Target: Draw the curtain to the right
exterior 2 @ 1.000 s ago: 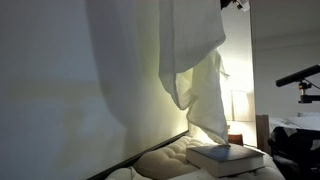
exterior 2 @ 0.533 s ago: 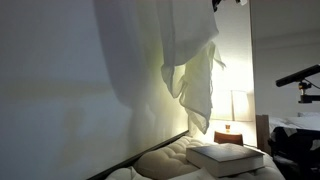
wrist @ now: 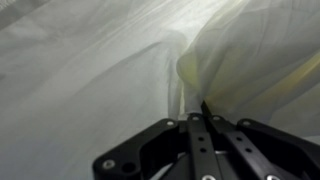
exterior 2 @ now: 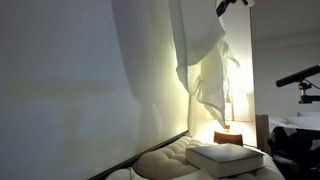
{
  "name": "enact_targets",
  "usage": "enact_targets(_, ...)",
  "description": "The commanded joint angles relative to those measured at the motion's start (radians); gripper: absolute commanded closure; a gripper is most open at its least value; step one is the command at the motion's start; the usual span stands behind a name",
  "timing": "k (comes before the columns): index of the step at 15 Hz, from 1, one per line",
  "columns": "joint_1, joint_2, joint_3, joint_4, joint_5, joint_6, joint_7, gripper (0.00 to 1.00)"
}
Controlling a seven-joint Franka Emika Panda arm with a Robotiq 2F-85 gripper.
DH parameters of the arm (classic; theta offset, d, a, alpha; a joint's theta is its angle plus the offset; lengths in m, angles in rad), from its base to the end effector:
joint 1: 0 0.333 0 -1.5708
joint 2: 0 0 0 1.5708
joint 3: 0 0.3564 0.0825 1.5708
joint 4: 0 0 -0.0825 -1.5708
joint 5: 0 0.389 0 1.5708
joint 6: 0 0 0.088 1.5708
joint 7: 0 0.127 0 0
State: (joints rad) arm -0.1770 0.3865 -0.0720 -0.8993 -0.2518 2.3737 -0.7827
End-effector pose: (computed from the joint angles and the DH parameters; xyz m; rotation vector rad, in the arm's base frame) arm 0.6943 -0.1648 0.8409 2.0700 0.6759 0.9810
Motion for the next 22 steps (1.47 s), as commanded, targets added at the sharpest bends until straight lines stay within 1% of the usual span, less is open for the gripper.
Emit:
enact_targets(1,0.000,0.002,0.000,-0.001,0.000,0.000,0.000,0.98)
enact_targets(10,0.005,0.003,0.002,-0.002,0.000,0.000,0.000,0.98)
enact_targets(12,0.012,0.014,-0.001,0.014,-0.011,-0.006,0.009,1.00)
enact_targets(14,0.019,0.053,-0.013,0.079,-0.020,-0.048,0.040,1.00)
enact_targets(15,0.025,0.075,-0.029,0.112,-0.038,-0.046,0.079,1.00)
enact_targets(16,0.032,0.102,-0.043,0.162,-0.043,-0.075,0.110,1.00)
enact_targets(17,0.035,0.111,-0.046,0.180,-0.046,-0.098,0.136,1.00)
enact_targets(22,0.085,0.201,-0.106,0.306,-0.142,-0.219,0.291,1.00)
